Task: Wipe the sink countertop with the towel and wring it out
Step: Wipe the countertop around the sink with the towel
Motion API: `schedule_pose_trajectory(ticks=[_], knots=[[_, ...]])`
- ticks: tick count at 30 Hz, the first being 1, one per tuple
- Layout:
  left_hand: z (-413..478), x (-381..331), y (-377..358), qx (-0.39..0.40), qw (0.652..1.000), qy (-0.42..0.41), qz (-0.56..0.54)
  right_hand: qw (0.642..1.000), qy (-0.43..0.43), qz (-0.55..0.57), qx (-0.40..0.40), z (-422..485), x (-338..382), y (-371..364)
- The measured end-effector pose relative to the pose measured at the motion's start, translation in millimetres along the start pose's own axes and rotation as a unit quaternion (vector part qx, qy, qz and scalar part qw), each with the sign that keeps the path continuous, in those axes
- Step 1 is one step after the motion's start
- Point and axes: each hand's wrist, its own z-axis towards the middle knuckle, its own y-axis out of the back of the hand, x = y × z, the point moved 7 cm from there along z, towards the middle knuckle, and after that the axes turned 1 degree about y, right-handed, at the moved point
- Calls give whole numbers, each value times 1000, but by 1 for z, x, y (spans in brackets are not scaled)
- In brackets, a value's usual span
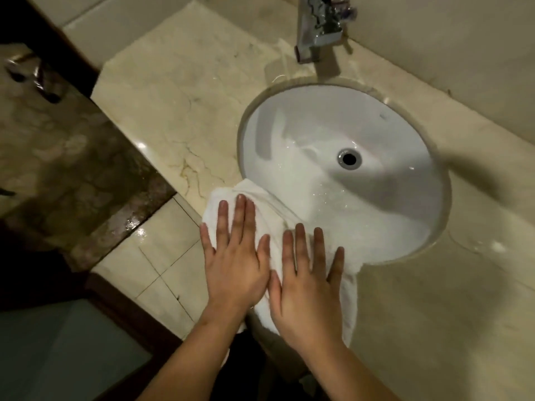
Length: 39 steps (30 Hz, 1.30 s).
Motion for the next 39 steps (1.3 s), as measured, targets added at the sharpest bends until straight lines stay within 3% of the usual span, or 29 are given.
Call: schedule_pose_trajectory(ticks=[9,20,25,27,29,32,39], knots=[[117,101,37,-12,994,-97,47,992,118,49,-1,82,81,-11],[235,167,59,11,983,-140,117,995,89,46,-19,189,150,-3],[287,182,77,61,967,-205,139,992,111,45,-32,229,163,9],[285,178,81,39,971,-173,159,990,137,34,-24,235,159,10],[268,176,84,-19,986,-59,152,987,156,33,-19,236,156,12],[247,179,76,-10,996,83,37,984,172,37,-23,241,154,14],[273,186,73,-39,996,69,36,980,193,38,-17,273,155,8]])
